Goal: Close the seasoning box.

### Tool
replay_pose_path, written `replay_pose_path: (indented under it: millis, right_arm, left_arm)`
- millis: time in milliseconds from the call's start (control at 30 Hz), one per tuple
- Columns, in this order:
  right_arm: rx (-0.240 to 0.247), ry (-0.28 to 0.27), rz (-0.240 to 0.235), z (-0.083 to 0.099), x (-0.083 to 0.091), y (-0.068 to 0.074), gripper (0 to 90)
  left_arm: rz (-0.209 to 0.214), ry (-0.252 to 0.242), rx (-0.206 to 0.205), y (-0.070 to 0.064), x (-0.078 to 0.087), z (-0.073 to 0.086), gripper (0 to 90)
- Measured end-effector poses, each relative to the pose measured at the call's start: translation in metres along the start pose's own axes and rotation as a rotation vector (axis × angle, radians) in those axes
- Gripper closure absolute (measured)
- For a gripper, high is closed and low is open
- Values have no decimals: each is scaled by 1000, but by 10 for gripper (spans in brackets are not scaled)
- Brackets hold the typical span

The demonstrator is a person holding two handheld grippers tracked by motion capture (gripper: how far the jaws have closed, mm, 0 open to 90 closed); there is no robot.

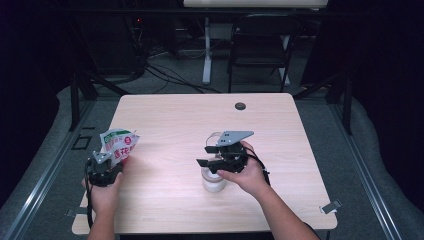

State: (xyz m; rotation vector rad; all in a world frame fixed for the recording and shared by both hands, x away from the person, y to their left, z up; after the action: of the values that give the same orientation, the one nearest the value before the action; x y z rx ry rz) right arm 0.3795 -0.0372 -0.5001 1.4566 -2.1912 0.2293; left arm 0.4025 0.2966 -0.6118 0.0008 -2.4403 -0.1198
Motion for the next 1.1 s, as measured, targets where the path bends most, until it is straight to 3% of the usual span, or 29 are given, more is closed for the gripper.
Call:
replay_pose_path:
  millis: [267, 400, 467, 600, 700, 800, 1100]
  right_arm:
    - [5, 6, 3, 0, -1, 0, 469]
    - [6, 8, 5, 1, -1, -1, 468]
    - [7, 9, 5, 1, -1, -1, 467]
    - [9, 9, 7, 1, -2, 0, 466]
    - [12, 10, 6, 1, -2, 0, 464]
    - [11, 12, 10, 1, -2, 0, 463]
    - [12, 13, 13, 1, -3, 0, 462]
  left_arm:
    - [-8, -8, 14, -1, 6, -1, 645]
    - [6, -34, 17, -6, 12, -5, 503]
    - [-6, -55, 0, -8, 15, -7, 411]
    - [-30, -83, -14, -11, 17, -10, 325]
    - [-27, -82, -19, -14, 18, -10, 320]
    - [13, -87, 0, -18, 21, -12, 320]
    - [40, -127, -49, -34, 31, -18, 312]
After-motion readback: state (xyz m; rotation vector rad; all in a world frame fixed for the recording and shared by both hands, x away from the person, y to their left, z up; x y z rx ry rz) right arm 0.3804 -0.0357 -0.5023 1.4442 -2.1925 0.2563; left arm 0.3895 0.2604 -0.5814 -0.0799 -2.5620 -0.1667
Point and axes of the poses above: each handheld gripper's, and its own axes: x roughly backward along the jaws, z roughly out of its underside, y roughly to its left, the point moved 8 cm from there along -x, roughly forward along the jaws, and after that the axes turned 5 degrees about -z, right-handed, at the moved point
